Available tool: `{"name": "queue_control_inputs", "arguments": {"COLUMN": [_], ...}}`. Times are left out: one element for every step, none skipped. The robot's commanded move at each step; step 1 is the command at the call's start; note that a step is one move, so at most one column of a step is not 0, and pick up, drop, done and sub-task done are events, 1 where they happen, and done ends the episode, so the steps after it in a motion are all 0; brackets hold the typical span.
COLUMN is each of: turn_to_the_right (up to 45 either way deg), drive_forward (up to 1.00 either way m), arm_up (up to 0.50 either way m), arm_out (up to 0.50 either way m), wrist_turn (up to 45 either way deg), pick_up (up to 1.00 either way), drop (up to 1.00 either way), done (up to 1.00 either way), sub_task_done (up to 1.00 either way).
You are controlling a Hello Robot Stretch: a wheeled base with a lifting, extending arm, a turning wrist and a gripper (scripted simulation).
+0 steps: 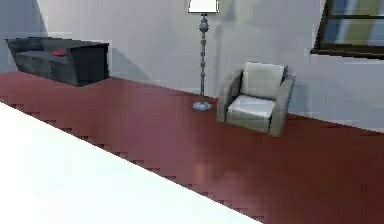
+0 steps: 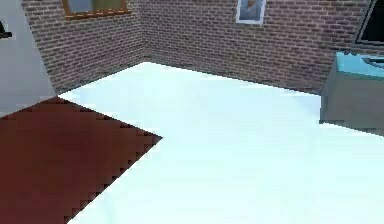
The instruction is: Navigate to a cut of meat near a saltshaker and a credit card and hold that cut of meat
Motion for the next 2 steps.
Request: {"name": "queue_control_inputs", "arguments": {"turn_to_the_right": [-45.0, -45.0], "drive_forward": [0.00, 0.00], "arm_up": [0.00, 0.00], "arm_out": [0.00, 0.00], "wrist_turn": [0.0, 0.0], "pick_up": [0.00, 0.00], "drop": [0.00, 0.00], "done": [0.00, 0.00], "sub_task_done": [0.00, 0.00]}}
